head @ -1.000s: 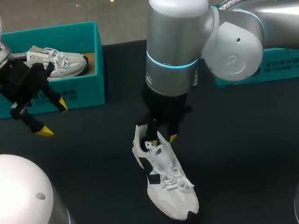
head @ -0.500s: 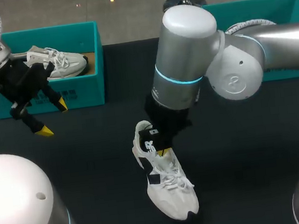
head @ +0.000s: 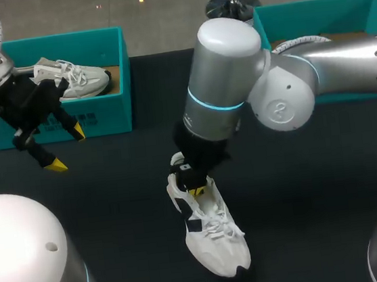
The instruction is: Take the shoe out of the shoebox, open the shoe tongue, remove and reinsert the insole, then place the shoe into the shoebox
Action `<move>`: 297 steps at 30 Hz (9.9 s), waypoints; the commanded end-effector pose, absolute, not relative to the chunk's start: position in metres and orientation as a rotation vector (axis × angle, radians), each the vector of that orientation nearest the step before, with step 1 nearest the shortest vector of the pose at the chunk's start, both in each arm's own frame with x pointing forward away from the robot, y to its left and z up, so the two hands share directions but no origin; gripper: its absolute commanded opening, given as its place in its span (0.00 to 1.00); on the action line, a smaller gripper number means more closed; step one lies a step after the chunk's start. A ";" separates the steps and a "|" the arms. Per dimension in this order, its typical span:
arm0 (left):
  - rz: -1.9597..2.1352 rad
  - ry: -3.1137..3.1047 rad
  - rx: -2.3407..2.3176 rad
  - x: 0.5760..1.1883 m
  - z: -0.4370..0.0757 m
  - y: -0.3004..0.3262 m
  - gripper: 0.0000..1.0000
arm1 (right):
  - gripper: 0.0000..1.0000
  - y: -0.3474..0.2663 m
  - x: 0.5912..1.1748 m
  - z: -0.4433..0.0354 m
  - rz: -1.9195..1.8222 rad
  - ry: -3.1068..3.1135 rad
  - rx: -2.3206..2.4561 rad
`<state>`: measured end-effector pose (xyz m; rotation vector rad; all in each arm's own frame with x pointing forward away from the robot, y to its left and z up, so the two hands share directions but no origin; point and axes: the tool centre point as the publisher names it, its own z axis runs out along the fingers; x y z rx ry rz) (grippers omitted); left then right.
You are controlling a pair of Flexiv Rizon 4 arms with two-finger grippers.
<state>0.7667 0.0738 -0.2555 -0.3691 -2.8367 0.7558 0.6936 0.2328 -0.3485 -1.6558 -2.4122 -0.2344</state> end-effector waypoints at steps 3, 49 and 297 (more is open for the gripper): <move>0.752 -2.838 -0.369 0.766 -0.255 0.074 1.00 | 0.00 0.227 0.711 -0.310 -0.287 -2.626 -1.305; 0.752 -2.838 -0.369 0.766 -0.255 0.074 1.00 | 1.00 0.210 0.750 -0.284 -0.177 -3.262 0.362; 0.752 -2.838 -0.369 0.766 -0.255 0.074 1.00 | 0.00 -0.292 1.114 -0.145 -0.160 -2.754 -1.832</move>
